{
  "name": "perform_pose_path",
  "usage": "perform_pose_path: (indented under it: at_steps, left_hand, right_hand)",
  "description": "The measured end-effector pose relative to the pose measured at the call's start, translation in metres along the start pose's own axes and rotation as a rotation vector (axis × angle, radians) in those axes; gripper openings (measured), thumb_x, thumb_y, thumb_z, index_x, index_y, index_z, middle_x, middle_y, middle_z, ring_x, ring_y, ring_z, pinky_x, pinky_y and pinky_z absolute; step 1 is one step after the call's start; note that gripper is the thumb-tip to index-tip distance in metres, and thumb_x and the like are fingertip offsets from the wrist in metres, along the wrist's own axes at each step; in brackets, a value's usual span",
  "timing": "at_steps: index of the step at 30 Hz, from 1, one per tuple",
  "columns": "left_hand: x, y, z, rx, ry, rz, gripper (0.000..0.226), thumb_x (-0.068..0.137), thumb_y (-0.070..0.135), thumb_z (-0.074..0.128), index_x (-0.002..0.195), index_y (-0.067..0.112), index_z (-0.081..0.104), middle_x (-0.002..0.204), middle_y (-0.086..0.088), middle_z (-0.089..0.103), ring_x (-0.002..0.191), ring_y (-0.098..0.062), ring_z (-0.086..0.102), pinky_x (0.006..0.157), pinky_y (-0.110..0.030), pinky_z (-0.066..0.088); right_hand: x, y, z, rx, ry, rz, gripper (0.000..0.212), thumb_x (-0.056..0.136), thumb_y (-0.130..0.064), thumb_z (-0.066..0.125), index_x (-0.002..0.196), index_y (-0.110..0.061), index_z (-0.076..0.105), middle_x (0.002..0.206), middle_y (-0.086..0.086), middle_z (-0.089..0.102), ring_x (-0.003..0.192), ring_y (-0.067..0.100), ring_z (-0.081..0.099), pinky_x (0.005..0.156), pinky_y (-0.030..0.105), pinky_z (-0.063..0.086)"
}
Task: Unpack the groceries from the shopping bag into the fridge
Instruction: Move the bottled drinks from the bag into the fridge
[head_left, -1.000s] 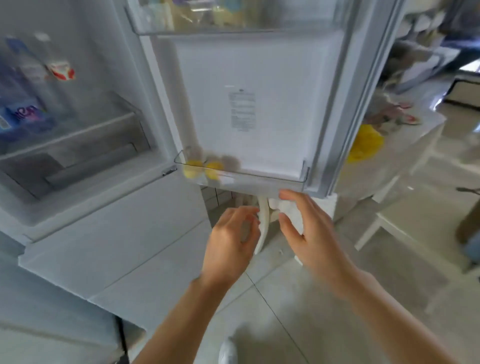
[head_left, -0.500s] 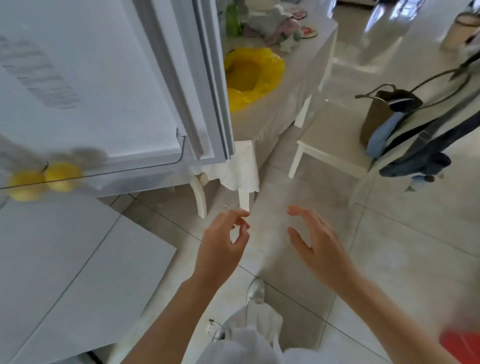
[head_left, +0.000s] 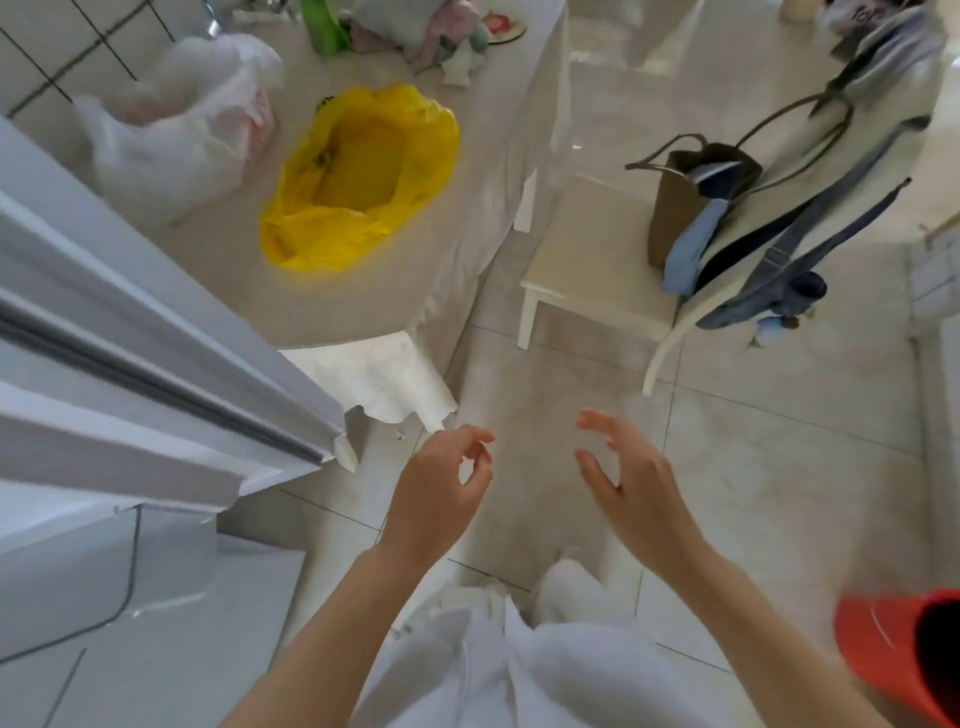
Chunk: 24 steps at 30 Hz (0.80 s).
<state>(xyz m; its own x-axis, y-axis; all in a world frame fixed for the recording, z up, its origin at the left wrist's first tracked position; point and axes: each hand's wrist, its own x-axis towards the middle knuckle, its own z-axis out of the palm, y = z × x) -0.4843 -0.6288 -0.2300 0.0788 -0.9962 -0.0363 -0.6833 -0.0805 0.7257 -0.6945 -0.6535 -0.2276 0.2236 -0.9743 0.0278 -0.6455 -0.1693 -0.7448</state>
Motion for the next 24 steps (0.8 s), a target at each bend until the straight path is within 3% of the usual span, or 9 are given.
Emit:
perform_pose_path:
  at_steps: [6, 14, 19, 24]
  left_hand:
    - [0.086, 0.013, 0.02, 0.005, 0.039, -0.078, 0.016, 0.09, 0.017, 0.056, 0.1, 0.025, 0.065, 0.08, 0.008, 0.067, 0.077, -0.006, 0.061, 0.074, -0.032, 0.054]
    - [0.178, 0.04, 0.044, -0.064, 0.214, -0.369, 0.016, 0.088, 0.019, 0.058, 0.1, 0.025, 0.067, 0.078, 0.01, 0.068, 0.076, -0.007, 0.065, 0.076, -0.037, 0.055]
    - [0.224, 0.05, 0.037, -0.056, 0.307, -0.468, 0.015, 0.091, 0.021, 0.057, 0.103, 0.024, 0.066, 0.087, 0.012, 0.068, 0.082, -0.003, 0.062, 0.08, -0.033, 0.054]
    - [0.272, 0.038, 0.004, -0.038, 0.433, -0.508, 0.016, 0.091, 0.019, 0.056, 0.103, 0.02, 0.067, 0.088, 0.007, 0.069, 0.085, -0.011, 0.063, 0.079, -0.034, 0.055]
  right_hand:
    - [0.093, 0.031, -0.018, -0.009, -0.103, -0.065, 0.034, 0.093, -0.023, 0.054, 0.126, -0.012, 0.053, 0.121, 0.0, 0.06, 0.111, 0.01, 0.057, 0.098, 0.024, 0.044]
    - [0.233, 0.059, -0.051, -0.015, -0.297, -0.219, 0.031, 0.094, -0.024, 0.055, 0.124, -0.017, 0.053, 0.117, -0.01, 0.059, 0.107, 0.005, 0.056, 0.094, 0.027, 0.046]
    - [0.318, 0.054, -0.051, 0.005, -0.408, -0.353, 0.034, 0.094, -0.026, 0.053, 0.126, -0.014, 0.051, 0.116, 0.001, 0.063, 0.109, 0.016, 0.059, 0.094, 0.032, 0.046]
    - [0.396, 0.028, -0.034, 0.035, -0.439, -0.463, 0.036, 0.093, -0.027, 0.052, 0.126, -0.012, 0.051, 0.114, 0.001, 0.064, 0.104, 0.01, 0.058, 0.089, 0.025, 0.044]
